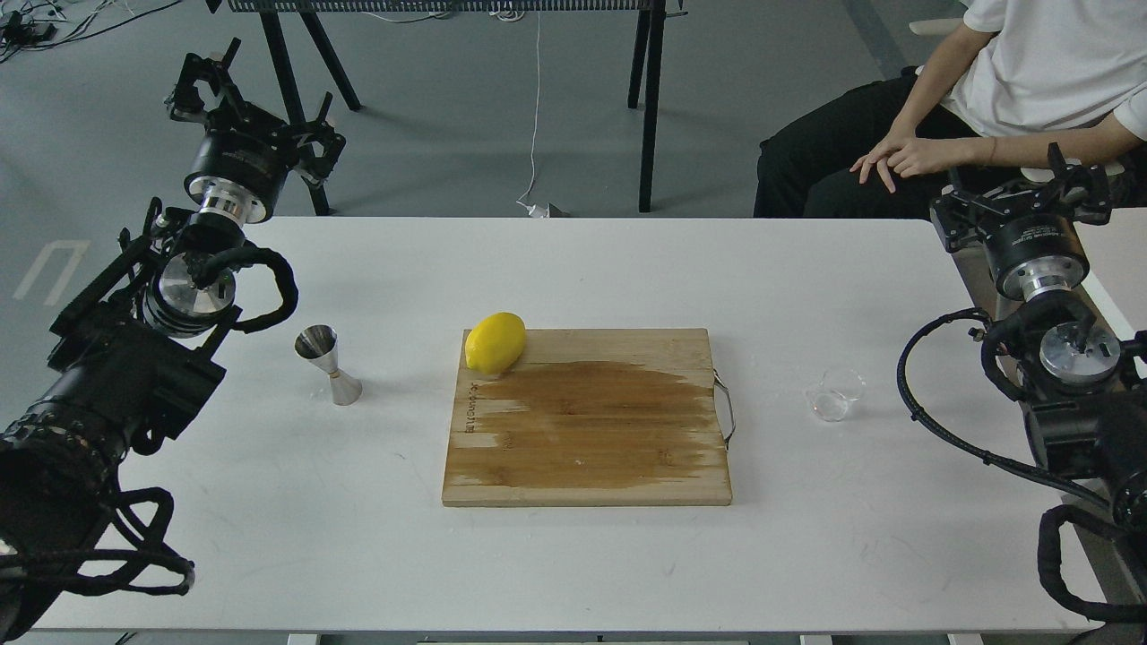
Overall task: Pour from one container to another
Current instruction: 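Reach the left gripper toward the small metal jigger, then close the left gripper around the metal jigger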
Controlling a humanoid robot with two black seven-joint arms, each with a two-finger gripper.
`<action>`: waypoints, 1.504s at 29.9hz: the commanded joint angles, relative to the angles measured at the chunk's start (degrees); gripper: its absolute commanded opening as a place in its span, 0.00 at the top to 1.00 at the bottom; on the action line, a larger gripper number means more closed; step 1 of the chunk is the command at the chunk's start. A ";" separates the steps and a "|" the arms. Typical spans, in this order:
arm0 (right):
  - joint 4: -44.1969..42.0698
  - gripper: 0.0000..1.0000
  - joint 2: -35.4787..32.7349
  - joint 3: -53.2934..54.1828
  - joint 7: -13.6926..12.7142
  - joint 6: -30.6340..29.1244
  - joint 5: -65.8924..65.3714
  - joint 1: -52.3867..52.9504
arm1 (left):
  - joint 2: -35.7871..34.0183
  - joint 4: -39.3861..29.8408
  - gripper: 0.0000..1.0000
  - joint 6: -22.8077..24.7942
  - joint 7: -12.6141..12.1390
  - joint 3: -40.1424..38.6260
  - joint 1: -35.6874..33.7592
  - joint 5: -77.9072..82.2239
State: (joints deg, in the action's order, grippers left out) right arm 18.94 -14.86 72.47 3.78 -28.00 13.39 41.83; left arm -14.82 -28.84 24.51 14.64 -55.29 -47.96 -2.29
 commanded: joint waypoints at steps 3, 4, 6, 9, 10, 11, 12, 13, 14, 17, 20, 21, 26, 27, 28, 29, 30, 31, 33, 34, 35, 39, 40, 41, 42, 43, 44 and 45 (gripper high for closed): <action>1.98 0.00 0.53 0.13 0.08 0.00 0.06 0.10 | -0.29 -0.08 0.00 -0.16 -0.40 0.45 -0.21 0.00; 2.59 0.00 0.36 0.13 0.08 0.00 0.06 0.01 | -0.29 -0.08 0.00 -0.25 -0.49 0.45 -0.21 0.00; 3.12 0.00 0.27 0.30 0.08 0.00 0.06 -0.08 | -0.47 -0.16 0.00 0.01 -0.58 0.36 -0.21 0.00; 3.39 0.00 0.09 0.57 0.00 0.00 0.23 -0.52 | -2.92 -4.62 0.00 0.89 -0.76 0.54 1.45 0.00; 3.47 0.00 0.09 0.83 0.00 0.00 0.23 -1.13 | -4.67 -8.21 0.00 1.42 -0.76 0.54 3.46 0.00; 3.82 0.00 0.01 1.01 0.00 0.00 0.32 -1.57 | -6.08 -11.82 0.00 1.51 -0.76 0.54 5.40 0.09; 4.78 0.00 -0.17 1.18 -0.09 0.00 0.24 -2.18 | -7.66 -16.55 0.00 1.16 -0.76 0.63 7.59 0.35; 6.10 0.00 -0.26 1.18 -0.09 0.00 0.32 -2.71 | -9.33 -20.95 0.00 0.90 -0.67 0.63 9.96 0.88; 7.42 0.00 -0.43 1.18 0.00 0.00 0.24 -3.33 | -10.91 -24.47 0.00 0.89 -0.49 0.63 11.99 1.40; 11.81 0.00 -0.52 1.36 0.00 0.00 0.23 -5.87 | -15.84 -33.80 0.00 0.11 0.21 0.45 18.23 6.66; 14.28 0.00 -0.52 1.36 0.08 0.00 0.23 -7.11 | -20.32 -40.66 0.00 -2.26 1.61 0.36 22.72 14.57; 14.46 0.00 -0.52 1.36 0.08 0.00 0.23 -7.28 | -22.16 -42.86 0.00 -3.05 2.23 0.54 24.30 17.90; 14.55 0.00 -0.52 1.27 0.00 0.00 0.15 -7.37 | -26.22 -53.50 0.00 -9.72 2.58 -0.07 30.63 38.28; 14.55 0.00 -0.52 1.27 0.00 0.00 0.15 -7.29 | -26.48 -55.08 0.00 -11.74 2.67 -0.16 31.60 42.76; 14.55 0.00 -0.52 1.18 0.00 0.00 0.15 -7.29 | -27.09 -56.40 0.00 -13.59 2.67 -0.08 32.74 47.24; 14.55 0.00 -0.52 1.18 0.00 0.00 0.15 -7.37 | -27.62 -57.54 0.00 -15.09 2.67 0.10 33.71 50.94; 14.55 0.00 -0.61 1.18 0.00 0.00 0.15 -7.37 | -28.06 -58.69 0.00 -16.76 2.67 0.36 34.94 55.24; 14.55 0.00 -0.78 1.10 0.00 0.00 0.06 -7.37 | -28.24 -59.22 0.00 -18.08 2.67 0.45 36.08 58.94; 14.55 0.00 -1.48 1.10 0.00 0.00 0.15 -7.37 | -28.24 -59.23 0.00 -20.98 2.58 0.54 38.28 67.11; 14.55 0.00 -1.75 1.18 0.00 0.00 0.15 -7.46 | -28.24 -59.14 0.01 -22.56 2.58 0.54 39.33 70.46; 14.55 0.00 -2.19 1.27 0.00 0.00 0.15 -7.46 | -28.16 -58.96 0.01 -24.57 2.58 0.54 40.56 74.23; 14.55 0.00 -3.24 1.36 0.00 0.00 0.15 -7.73 | -27.28 -53.97 0.01 -34.76 2.58 1.15 45.40 90.05; 14.55 0.00 -3.42 1.36 0.00 0.00 0.15 -7.73 | -27.02 -52.21 0.02 -36.27 2.76 1.94 45.67 93.40; 14.55 0.00 -3.42 1.36 0.00 0.00 0.15 -7.73 | -26.75 -49.93 0.05 -37.76 2.85 2.99 45.67 97.00; 14.55 0.00 -3.51 1.36 0.00 0.00 0.15 -7.81 | -26.66 -47.91 0.07 -38.91 2.93 3.96 45.67 99.64; 14.55 0.00 -3.51 1.36 0.00 0.00 0.15 -7.81 | -26.66 -45.54 0.09 -40.05 3.46 4.92 45.50 102.19; 14.55 0.00 -3.51 1.27 0.00 0.00 0.15 -7.81 | -26.49 -43.43 0.10 -41.28 3.98 5.63 45.32 104.31; 14.55 0.00 -3.51 1.18 0.00 0.00 0.15 -7.81 | -25.96 -40.80 0.10 -42.95 4.51 6.42 45.23 106.42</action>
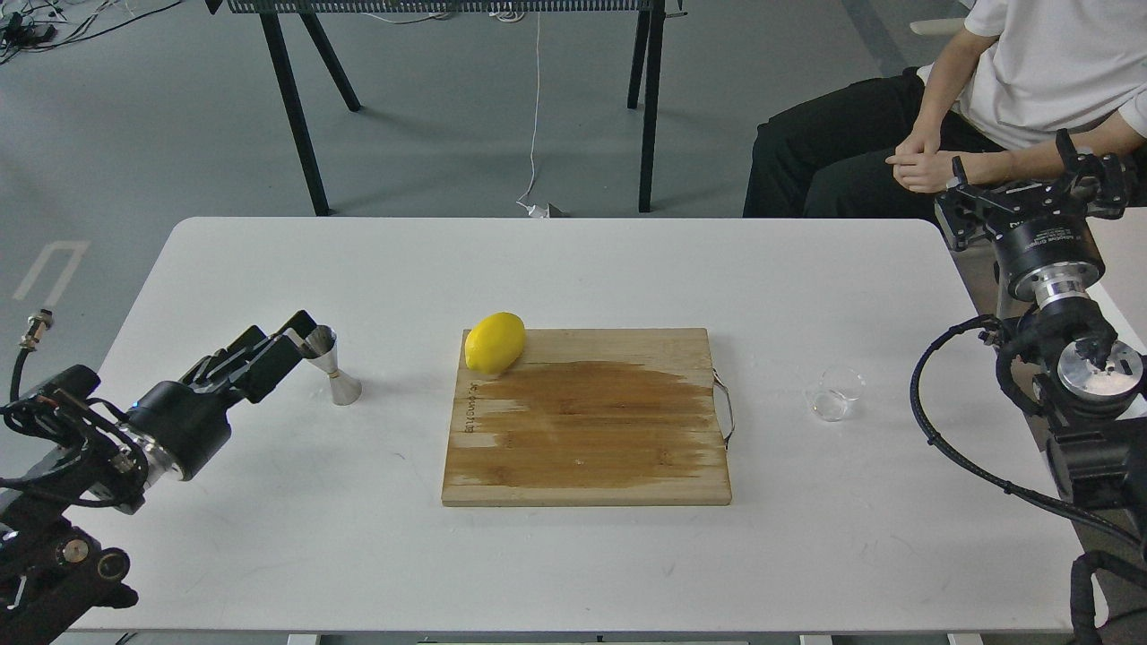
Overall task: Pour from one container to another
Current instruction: 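Close the left gripper around the metal jigger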
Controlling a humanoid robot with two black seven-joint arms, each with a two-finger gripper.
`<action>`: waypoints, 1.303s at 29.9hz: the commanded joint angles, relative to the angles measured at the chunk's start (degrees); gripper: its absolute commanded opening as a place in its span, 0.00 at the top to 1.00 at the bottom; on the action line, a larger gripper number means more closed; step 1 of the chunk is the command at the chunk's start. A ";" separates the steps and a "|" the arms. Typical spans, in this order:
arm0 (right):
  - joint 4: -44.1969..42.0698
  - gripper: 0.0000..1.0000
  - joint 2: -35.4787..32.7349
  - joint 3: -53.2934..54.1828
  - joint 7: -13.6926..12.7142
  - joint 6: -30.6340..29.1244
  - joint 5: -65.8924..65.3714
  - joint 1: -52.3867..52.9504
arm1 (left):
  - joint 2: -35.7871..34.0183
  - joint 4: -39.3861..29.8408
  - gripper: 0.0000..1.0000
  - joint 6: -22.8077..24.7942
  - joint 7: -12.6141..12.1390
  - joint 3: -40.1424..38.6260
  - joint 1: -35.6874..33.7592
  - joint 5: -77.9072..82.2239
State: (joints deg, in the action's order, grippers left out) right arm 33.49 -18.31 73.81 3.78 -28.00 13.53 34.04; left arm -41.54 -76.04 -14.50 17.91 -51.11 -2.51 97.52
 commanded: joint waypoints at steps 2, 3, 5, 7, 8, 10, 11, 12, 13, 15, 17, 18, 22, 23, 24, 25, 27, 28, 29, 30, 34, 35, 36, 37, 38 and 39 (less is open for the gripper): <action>0.08 0.00 -0.06 -0.34 0.00 0.00 0.01 -0.38 | 2.77 10.62 0.10 -6.50 1.33 3.21 -1.44 9.95; 0.26 0.00 -0.06 -0.42 0.00 0.00 0.01 -0.90 | 4.09 12.99 0.10 -7.38 1.33 3.91 -2.66 11.97; 1.04 0.00 -0.06 -0.60 0.00 0.00 0.01 -1.87 | 6.11 17.92 0.10 -8.61 1.33 5.58 -4.34 16.28; 2.19 0.00 -0.15 -0.60 0.00 0.00 0.01 -2.75 | 8.57 22.22 0.10 -11.07 1.16 6.81 -5.48 19.97; 2.63 0.00 -0.41 -0.60 0.00 0.00 0.01 -3.02 | 9.71 23.99 0.10 -11.77 1.07 6.90 -6.27 21.21; 2.98 0.00 -0.85 -0.60 0.00 0.00 0.01 -3.19 | 11.47 26.63 0.10 -12.05 0.98 6.90 -7.68 22.53; 2.98 0.00 -0.85 -0.60 0.00 0.00 0.01 -3.19 | 12.53 28.03 0.10 -11.96 0.98 6.99 -8.64 22.97; 2.98 0.00 -0.85 -0.60 0.00 0.00 0.01 -3.19 | 13.41 29.35 0.10 -11.96 0.98 7.16 -9.61 23.24; 2.98 0.00 -0.85 -0.51 0.00 0.00 0.01 -3.19 | 14.20 30.41 0.10 -11.96 1.07 7.86 -10.66 23.59; 2.98 0.00 -0.94 -0.42 0.00 0.00 0.01 -3.19 | 14.82 31.91 0.10 -12.05 0.98 9.88 -12.42 23.77; 2.98 0.00 -0.94 -0.34 0.00 0.00 -0.08 -3.19 | 15.17 33.84 0.11 -12.22 0.90 12.17 -14.18 23.68; 2.98 0.00 -1.20 -0.34 0.00 0.00 -0.08 -3.19 | 15.78 34.98 0.13 -12.31 0.89 13.22 -15.06 23.59; 2.98 0.00 -1.29 -0.34 0.00 0.00 0.01 -3.19 | 17.98 38.06 0.23 -12.40 1.25 13.85 -17.09 23.24; 2.98 0.00 -1.29 -0.34 0.00 0.00 0.01 -3.19 | 18.33 38.68 0.26 -12.31 1.25 13.93 -17.52 23.24; 2.98 0.00 -1.29 -0.25 0.09 0.00 -0.08 -3.28 | 18.77 39.38 0.29 -12.31 1.25 13.93 -17.96 23.24; 2.98 0.00 -1.29 -0.08 0.09 0.00 0.01 -3.28 | 19.56 40.52 0.31 -12.31 1.33 13.93 -18.49 23.24; 2.98 0.00 -1.29 0.01 0.09 0.00 0.01 -3.28 | 20.79 42.36 0.35 -12.31 1.33 13.93 -19.46 23.24; 2.90 0.00 -1.38 0.01 0.09 0.00 0.01 -3.37 | 21.15 43.42 0.38 -12.22 1.33 13.93 -20.07 23.24; 2.90 0.00 -1.55 0.01 0.09 0.00 0.01 -3.37 | 21.58 44.30 0.42 -12.22 1.33 14.02 -20.51 23.24; 2.90 0.00 -1.90 0.01 0.09 0.00 0.01 -3.37 | 22.02 45.09 0.47 -12.22 1.33 14.02 -20.86 23.24; 2.90 0.00 -2.08 0.01 0.09 0.00 0.01 -3.72 | 22.64 46.50 0.72 -12.05 0.81 14.11 -21.39 23.42; 2.90 0.00 -2.17 0.01 0.09 0.00 0.01 -3.72 | 22.64 46.59 0.77 -12.05 0.72 14.28 -21.39 23.59; 2.90 0.00 -2.17 0.01 0.09 0.00 0.01 -3.72 | 22.64 46.59 0.83 -12.05 0.63 14.72 -21.48 23.59; 2.90 0.00 -2.25 -0.07 0.09 0.00 0.01 -3.72 | 22.64 46.85 0.88 -12.05 0.63 15.25 -21.48 23.51; 2.98 0.00 -2.26 -0.07 0.09 0.00 0.01 -3.72 | 22.56 47.20 0.89 -12.05 0.63 15.51 -21.57 23.42; 2.98 0.00 -2.26 -0.07 0.09 0.00 0.01 -3.72 | 22.56 47.29 0.89 -12.13 0.63 15.60 -21.57 23.24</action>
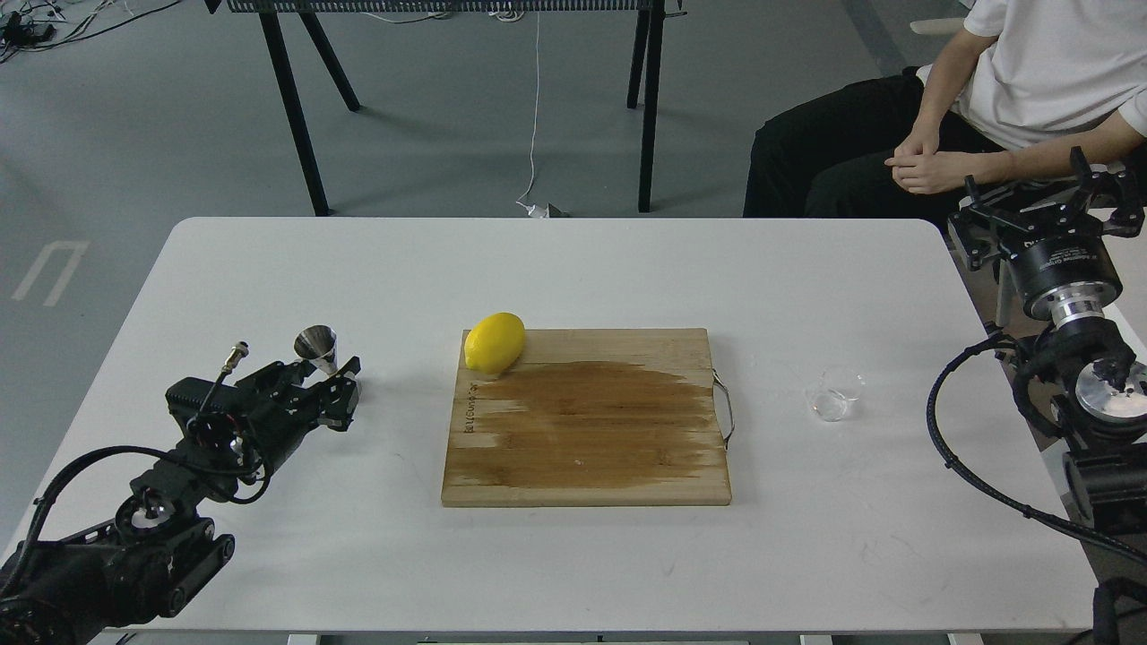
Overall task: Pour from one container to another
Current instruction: 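Close the left gripper around the metal jigger, then carry the jigger with the left gripper onto the cutting board center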
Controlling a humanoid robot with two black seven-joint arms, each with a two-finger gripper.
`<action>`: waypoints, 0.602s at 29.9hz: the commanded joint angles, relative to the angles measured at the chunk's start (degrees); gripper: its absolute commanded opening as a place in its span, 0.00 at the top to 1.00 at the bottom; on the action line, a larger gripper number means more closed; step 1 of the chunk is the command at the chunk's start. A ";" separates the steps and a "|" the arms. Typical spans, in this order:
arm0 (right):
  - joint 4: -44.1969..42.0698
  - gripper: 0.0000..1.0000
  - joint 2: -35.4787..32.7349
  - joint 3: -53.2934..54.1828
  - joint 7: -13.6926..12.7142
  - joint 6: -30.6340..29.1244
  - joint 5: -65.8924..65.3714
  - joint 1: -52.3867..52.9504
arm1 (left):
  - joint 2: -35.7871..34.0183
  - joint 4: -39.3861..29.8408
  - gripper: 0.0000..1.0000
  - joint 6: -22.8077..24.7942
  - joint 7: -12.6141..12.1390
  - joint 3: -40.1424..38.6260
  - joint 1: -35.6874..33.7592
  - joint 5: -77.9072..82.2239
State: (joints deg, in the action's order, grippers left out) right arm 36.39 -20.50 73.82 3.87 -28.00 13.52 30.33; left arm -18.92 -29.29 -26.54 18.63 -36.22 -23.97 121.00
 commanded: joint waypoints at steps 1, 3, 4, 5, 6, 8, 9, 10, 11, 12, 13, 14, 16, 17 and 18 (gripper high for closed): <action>0.08 0.00 -0.07 -0.17 -0.01 0.00 0.01 -0.01 | -0.06 0.55 0.89 -0.09 -0.08 0.71 -0.20 -0.24; 0.08 0.00 -0.07 -0.17 -0.01 0.00 0.01 -0.01 | 0.03 0.46 0.91 -0.35 0.09 0.63 -0.37 -0.33; 0.08 0.00 -0.07 -0.25 -0.01 0.00 0.01 -0.01 | 0.03 -0.06 0.91 -0.35 0.09 0.63 -0.46 -0.33; 0.08 0.00 -0.07 -0.26 -0.01 0.00 0.01 -0.01 | -0.06 -0.50 0.92 -0.70 0.27 0.54 -0.46 -0.33; 0.17 0.00 -0.07 -0.26 -0.09 0.00 0.01 -0.10 | -0.32 -1.03 0.92 -1.46 0.44 0.54 -0.72 -0.33; 0.17 0.00 -0.15 -0.17 -0.01 0.00 0.01 -0.10 | -0.76 -2.43 0.92 -1.46 0.45 0.71 -1.77 -0.06; 0.17 0.00 -0.15 -0.17 -0.01 0.00 0.01 -0.10 | -1.20 -3.39 0.92 -1.46 0.36 0.71 -2.04 0.11; 0.17 0.00 -0.33 -0.08 -0.01 0.00 0.01 -0.10 | -1.72 -4.80 0.92 -1.46 0.36 0.71 -2.22 0.20; 0.17 0.00 -0.59 -0.08 -0.01 0.00 0.01 -0.10 | -2.60 -6.20 0.92 -1.46 0.18 0.71 -2.31 0.20; 0.17 0.00 -0.68 -0.17 -0.01 0.00 0.01 -0.10 | -3.57 -7.87 0.92 -1.46 0.18 0.71 -2.74 0.20; 0.17 0.00 -0.68 -0.17 -0.01 0.00 0.01 -0.10 | -4.62 -10.15 0.92 -1.46 0.18 0.71 -3.53 0.29; 0.17 0.00 -0.77 -0.08 -0.01 0.00 0.01 -0.10 | -5.33 -12.52 0.92 -1.46 0.18 0.80 -4.23 0.29; 0.17 0.00 -1.21 -0.17 -0.01 0.00 0.01 -0.10 | -6.64 -18.32 0.92 -1.46 0.10 1.06 -5.90 0.38; 0.17 0.00 -1.38 -0.17 -0.09 0.00 0.01 -0.10 | -7.17 -20.52 0.92 -1.46 0.01 1.06 -6.69 0.64; 0.17 0.00 -1.47 -0.17 -0.09 0.00 0.01 -0.18 | -7.35 -22.89 0.92 -1.46 -0.08 1.15 -7.57 1.16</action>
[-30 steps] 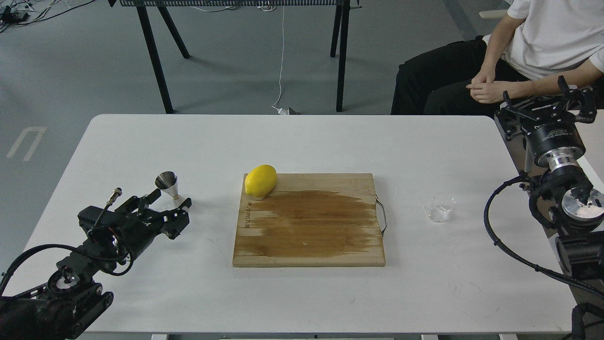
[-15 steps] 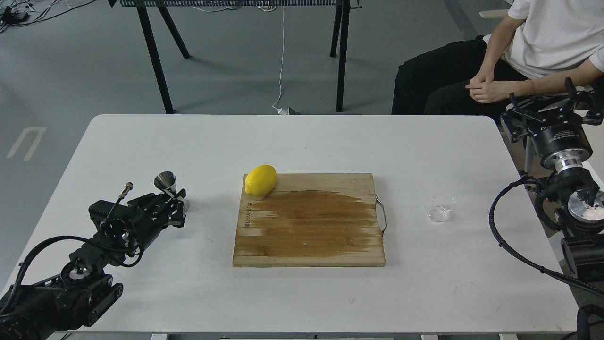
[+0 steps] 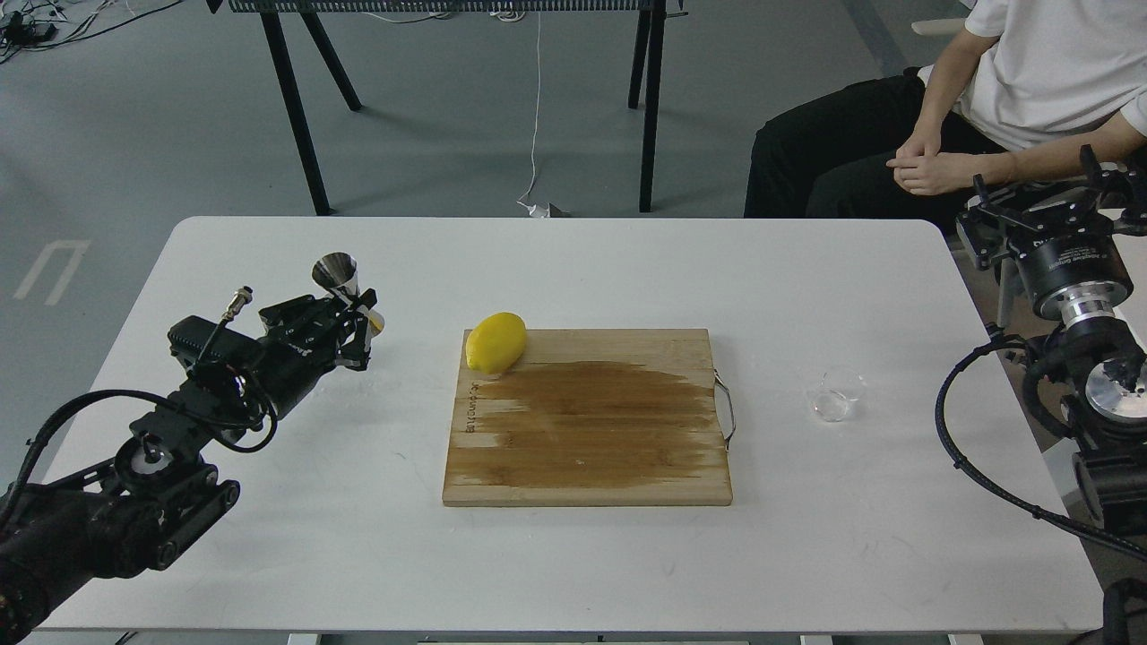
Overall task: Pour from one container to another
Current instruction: 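Carry the jigger with the left gripper onto the cutting board center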
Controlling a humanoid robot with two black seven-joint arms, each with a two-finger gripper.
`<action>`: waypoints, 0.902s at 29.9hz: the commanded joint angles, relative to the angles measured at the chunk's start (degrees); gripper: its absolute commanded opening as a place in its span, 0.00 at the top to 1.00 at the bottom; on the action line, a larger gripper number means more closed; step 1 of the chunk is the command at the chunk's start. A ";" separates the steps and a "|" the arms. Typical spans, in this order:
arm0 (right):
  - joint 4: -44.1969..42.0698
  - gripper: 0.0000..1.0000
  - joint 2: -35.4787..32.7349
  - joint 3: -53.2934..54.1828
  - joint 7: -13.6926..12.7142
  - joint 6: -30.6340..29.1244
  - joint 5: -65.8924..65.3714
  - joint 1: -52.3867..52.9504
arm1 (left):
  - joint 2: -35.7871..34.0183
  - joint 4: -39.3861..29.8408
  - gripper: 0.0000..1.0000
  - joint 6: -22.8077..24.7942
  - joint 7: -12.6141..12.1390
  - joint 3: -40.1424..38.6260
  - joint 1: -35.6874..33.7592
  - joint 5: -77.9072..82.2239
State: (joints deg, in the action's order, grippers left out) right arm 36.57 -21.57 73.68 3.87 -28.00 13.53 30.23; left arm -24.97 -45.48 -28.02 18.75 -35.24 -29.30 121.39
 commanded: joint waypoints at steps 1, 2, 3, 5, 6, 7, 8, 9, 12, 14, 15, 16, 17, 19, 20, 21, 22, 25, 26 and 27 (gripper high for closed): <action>-0.01 0.00 -0.49 -0.03 0.00 0.00 0.00 -0.26 | -1.22 -9.25 0.92 1.20 -0.38 0.17 -3.04 2.25; -0.01 0.00 -0.49 -0.03 0.00 0.00 0.00 -0.52 | -0.96 -11.54 0.92 3.13 -0.65 0.34 -3.66 3.61; -0.01 0.00 -0.66 0.06 -0.09 0.00 0.00 -0.70 | -0.78 -13.39 0.92 4.89 -1.00 0.78 -4.10 3.61; -0.01 0.00 -0.84 -0.03 0.00 0.00 0.00 -0.79 | 0.35 -16.12 0.92 7.88 -2.31 2.36 -4.89 3.61; -0.01 0.00 -1.27 -0.03 0.00 0.00 0.00 -0.96 | 1.75 -16.57 0.92 8.85 -2.58 2.98 -4.89 3.61; -0.01 0.00 -1.63 0.06 0.00 0.00 0.00 -1.22 | 3.42 -16.57 0.92 9.56 -2.58 3.24 -4.98 3.61; -0.01 0.00 -1.89 0.14 -0.09 0.00 0.00 -1.49 | 5.27 -16.57 0.92 10.26 -2.58 3.51 -5.07 3.61; -0.01 0.00 -2.07 0.15 0.00 0.00 0.00 -1.58 | 6.50 -16.57 0.92 10.79 -2.58 4.03 -4.98 3.61; -0.01 0.00 -2.60 0.23 0.00 0.00 0.09 -1.67 | 9.23 -16.05 0.93 13.34 -2.58 7.98 -5.07 3.61; -0.01 0.00 -2.77 0.23 0.00 0.00 0.09 -1.67 | 11.25 -14.82 0.93 14.39 -2.67 11.40 -5.42 3.61; -0.10 0.00 -2.77 0.23 0.00 0.00 0.09 -1.67 | 12.48 -13.94 0.93 14.40 -2.76 12.64 -5.85 3.61; -0.01 0.00 -2.77 0.23 0.00 0.00 0.09 -1.67 | 14.06 -12.89 0.93 14.40 -2.84 13.69 -6.12 3.61; -0.10 0.00 -2.77 0.23 0.00 0.00 0.09 -1.67 | 15.20 -11.92 0.93 14.40 -2.85 14.23 -6.12 3.61; -0.01 0.00 -2.77 0.23 0.00 0.00 0.09 -1.75 | 16.97 -9.55 0.93 14.40 -2.85 14.50 -6.04 3.61; -0.01 0.00 -2.77 0.23 0.00 0.00 0.09 -1.93 | 17.67 -8.15 0.93 14.40 -2.93 14.50 -5.95 3.61; -0.01 0.00 -2.77 0.23 0.00 0.00 0.09 -1.93 | 18.29 -7.09 0.93 14.40 -2.93 14.58 -5.95 3.61; -0.01 0.00 -2.77 0.23 0.00 0.00 0.09 -1.93 | 18.99 -6.21 0.93 14.40 -2.93 14.58 -6.03 3.61; -0.01 0.00 -2.77 0.23 0.00 0.00 0.09 -2.02 | 20.49 -3.48 0.93 14.40 -3.63 14.67 -6.21 3.61; -0.01 0.00 -2.77 0.23 0.00 0.00 0.09 -2.02 | 20.58 -2.95 0.93 14.57 -4.42 14.67 -6.21 3.61; -0.01 0.00 -2.77 0.23 0.00 0.00 0.09 -2.10 | 20.66 -2.60 0.93 14.92 -5.04 14.67 -6.21 3.61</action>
State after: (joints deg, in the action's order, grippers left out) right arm 36.55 -24.36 73.92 3.87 -28.00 13.63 28.26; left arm -4.91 -49.70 -13.58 15.20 -20.59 -35.45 125.01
